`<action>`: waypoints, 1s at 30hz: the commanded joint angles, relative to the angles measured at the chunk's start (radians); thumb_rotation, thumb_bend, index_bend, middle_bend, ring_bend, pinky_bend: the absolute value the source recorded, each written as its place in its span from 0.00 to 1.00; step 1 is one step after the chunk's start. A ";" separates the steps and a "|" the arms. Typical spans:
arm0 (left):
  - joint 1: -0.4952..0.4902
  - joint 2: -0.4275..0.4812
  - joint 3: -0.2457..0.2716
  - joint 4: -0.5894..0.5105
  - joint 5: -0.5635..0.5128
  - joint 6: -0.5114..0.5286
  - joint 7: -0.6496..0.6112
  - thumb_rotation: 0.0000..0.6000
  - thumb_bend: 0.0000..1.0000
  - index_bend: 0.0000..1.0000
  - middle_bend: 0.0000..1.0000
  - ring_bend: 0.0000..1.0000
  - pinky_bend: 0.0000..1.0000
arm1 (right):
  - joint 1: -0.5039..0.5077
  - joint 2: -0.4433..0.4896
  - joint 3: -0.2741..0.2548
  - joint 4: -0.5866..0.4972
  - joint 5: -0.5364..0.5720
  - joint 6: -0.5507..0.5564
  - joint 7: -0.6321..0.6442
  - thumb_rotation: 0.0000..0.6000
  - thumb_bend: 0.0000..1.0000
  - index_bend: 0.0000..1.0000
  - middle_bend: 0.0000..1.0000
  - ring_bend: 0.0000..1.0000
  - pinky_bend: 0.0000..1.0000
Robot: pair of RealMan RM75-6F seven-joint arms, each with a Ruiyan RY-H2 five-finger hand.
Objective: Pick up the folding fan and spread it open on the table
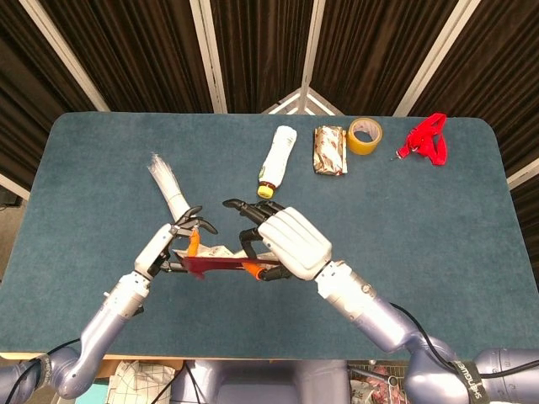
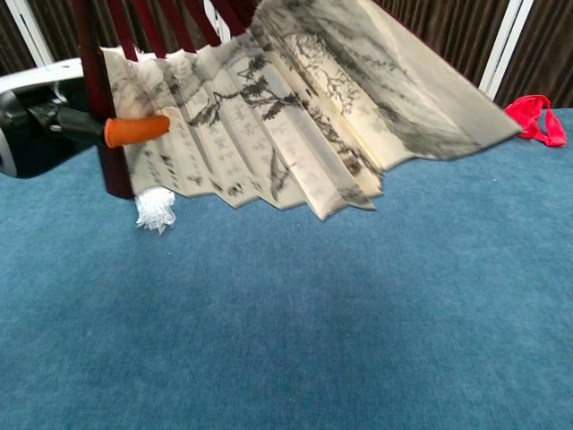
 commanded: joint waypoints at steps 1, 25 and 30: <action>0.006 0.024 -0.002 -0.014 0.001 0.006 0.017 1.00 0.48 0.79 0.33 0.00 0.11 | -0.012 0.009 -0.009 0.013 -0.007 -0.001 0.011 1.00 0.43 0.73 0.15 0.24 0.24; 0.021 0.066 -0.039 -0.081 0.018 0.099 0.234 1.00 0.47 0.79 0.33 0.00 0.11 | -0.140 0.089 -0.061 0.206 -0.126 -0.013 0.214 1.00 0.43 0.74 0.15 0.25 0.24; 0.017 0.028 -0.044 -0.067 0.058 0.143 0.298 1.00 0.46 0.79 0.33 0.00 0.11 | -0.155 0.094 -0.065 0.243 -0.151 -0.009 0.239 1.00 0.43 0.74 0.15 0.25 0.24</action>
